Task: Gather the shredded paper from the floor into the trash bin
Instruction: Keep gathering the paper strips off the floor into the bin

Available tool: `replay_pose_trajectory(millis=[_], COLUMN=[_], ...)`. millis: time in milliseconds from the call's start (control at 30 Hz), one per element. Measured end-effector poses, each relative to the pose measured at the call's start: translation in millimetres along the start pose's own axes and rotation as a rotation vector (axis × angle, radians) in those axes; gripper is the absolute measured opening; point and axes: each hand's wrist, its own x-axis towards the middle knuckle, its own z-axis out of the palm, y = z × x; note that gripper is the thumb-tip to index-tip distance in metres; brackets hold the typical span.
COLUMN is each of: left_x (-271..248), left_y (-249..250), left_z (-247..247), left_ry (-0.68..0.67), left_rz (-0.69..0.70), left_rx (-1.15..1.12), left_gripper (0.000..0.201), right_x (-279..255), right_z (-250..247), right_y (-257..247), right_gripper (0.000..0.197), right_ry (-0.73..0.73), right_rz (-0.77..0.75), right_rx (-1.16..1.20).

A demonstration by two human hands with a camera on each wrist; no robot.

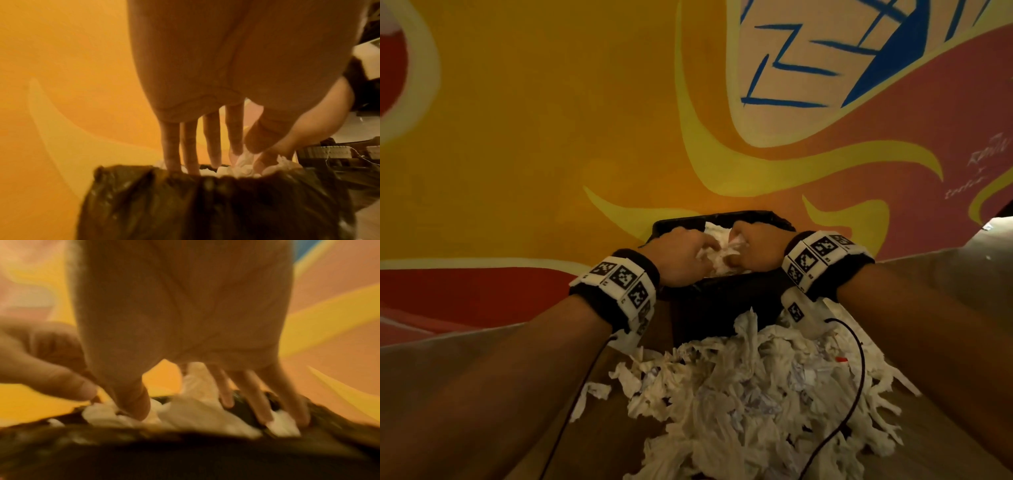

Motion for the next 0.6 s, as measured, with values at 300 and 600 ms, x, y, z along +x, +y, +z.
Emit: replay_pose_trajectory(millis=[300, 600], left_x=[-75, -134], left_y=[-47, -142], left_z=[-3, 92], left_ry=[0.545, -0.016], left_rz=[0.123, -0.230], left_rx=[-0.174, -0.012], left_gripper=[0.010, 0.026], right_x=[-33, -26], right_z=[23, 107], right_y=[-92, -150], right_gripper=[0.028, 0.016], right_ry=[0.651, 0.078], right_rz=[-0.283, -0.601], right_rx=[-0.075, -0.025])
